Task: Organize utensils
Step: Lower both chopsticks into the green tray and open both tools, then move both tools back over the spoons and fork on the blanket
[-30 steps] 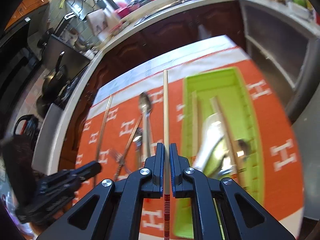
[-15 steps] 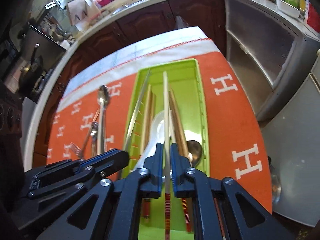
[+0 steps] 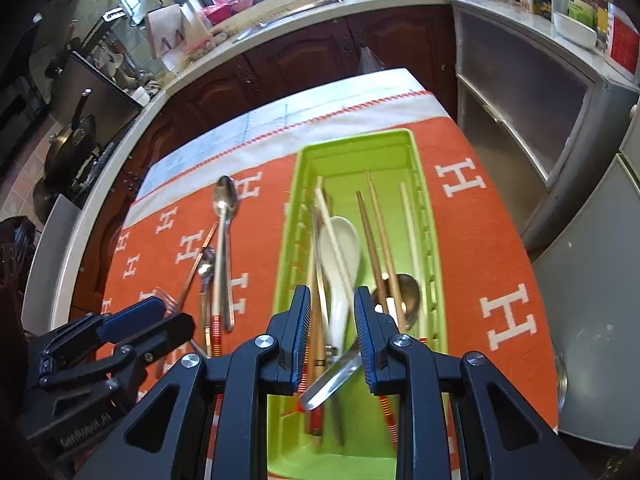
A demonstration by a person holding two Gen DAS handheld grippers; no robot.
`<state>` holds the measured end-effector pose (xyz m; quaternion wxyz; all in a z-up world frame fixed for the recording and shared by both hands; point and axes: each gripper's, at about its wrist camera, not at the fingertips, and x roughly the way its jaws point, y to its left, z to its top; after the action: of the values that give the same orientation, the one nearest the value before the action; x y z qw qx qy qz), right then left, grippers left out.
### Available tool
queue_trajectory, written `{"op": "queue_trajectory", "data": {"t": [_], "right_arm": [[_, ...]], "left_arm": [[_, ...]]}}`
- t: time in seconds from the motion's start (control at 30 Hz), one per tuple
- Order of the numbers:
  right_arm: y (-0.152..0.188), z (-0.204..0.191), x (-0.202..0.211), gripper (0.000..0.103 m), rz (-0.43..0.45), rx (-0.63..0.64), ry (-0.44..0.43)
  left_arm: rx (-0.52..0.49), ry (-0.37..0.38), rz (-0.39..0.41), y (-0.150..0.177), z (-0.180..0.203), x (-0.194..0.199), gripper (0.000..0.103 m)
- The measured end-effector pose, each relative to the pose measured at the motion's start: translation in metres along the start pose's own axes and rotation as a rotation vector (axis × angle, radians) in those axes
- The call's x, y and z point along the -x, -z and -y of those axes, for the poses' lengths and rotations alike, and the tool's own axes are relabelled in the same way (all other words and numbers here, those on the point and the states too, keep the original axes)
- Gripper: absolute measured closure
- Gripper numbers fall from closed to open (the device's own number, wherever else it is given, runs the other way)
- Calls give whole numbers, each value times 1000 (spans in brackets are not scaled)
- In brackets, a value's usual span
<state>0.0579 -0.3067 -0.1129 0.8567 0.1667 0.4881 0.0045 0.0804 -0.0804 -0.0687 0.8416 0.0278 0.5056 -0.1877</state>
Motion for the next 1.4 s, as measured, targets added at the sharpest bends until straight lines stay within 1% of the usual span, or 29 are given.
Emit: {"op": "queue_trajectory", "data": {"t": [0.03, 0.17, 0.33, 0.6, 0.8, 0.93, 1.07, 1.27, 1.4], "right_arm": [[1, -3, 4, 80, 6, 6, -2], [5, -23, 11, 80, 16, 28, -17], [10, -50, 11, 80, 3, 68, -36], [16, -92, -9, 80, -36, 140, -50], [16, -118, -26, 80, -63, 180, -71], [14, -132, -42, 80, -83, 197, -87], [14, -150, -62, 80, -114, 214, -126], [15, -178, -111, 80, -196, 205, -172], [13, -192, -144, 80, -226, 200, -149]], "left_arm": [[1, -20, 7, 3, -7, 5, 64], [18, -57, 16, 16, -30, 18, 64], [56, -106, 27, 33, -67, 28, 64], [152, -132, -1, 56, -120, 24, 64], [201, -111, -9, 60, -144, 16, 64], [225, -75, -15, 59, -157, 3, 64], [251, -41, -23, 56, -168, -14, 64], [255, -39, -30, 54, -178, -30, 64], [261, -30, -28, 55, -186, -34, 64]]}}
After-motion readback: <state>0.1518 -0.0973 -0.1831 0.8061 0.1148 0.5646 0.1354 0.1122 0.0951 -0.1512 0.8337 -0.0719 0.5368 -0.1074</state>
